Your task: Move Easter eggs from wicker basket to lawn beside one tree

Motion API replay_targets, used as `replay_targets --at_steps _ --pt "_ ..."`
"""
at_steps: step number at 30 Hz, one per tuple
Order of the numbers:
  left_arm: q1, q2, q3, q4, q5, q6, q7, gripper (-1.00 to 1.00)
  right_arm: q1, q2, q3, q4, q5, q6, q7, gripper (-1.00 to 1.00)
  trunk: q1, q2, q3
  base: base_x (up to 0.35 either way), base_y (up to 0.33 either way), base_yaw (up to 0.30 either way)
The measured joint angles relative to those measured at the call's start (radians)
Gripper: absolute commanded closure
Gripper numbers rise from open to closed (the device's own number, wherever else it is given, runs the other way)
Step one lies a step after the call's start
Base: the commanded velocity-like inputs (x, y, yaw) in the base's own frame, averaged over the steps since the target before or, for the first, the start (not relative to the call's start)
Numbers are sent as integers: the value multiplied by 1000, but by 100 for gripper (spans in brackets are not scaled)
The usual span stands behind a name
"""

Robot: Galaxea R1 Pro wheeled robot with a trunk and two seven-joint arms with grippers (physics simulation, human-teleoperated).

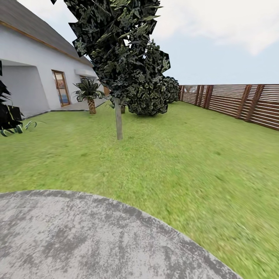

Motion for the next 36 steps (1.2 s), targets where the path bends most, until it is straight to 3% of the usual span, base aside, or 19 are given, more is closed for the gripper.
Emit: replay_targets --at_steps 36 --pt "0 0 0 0 -1 0 0 -100 0 0 0 0 0 0 0 -100 0 0 0 136 0 35"
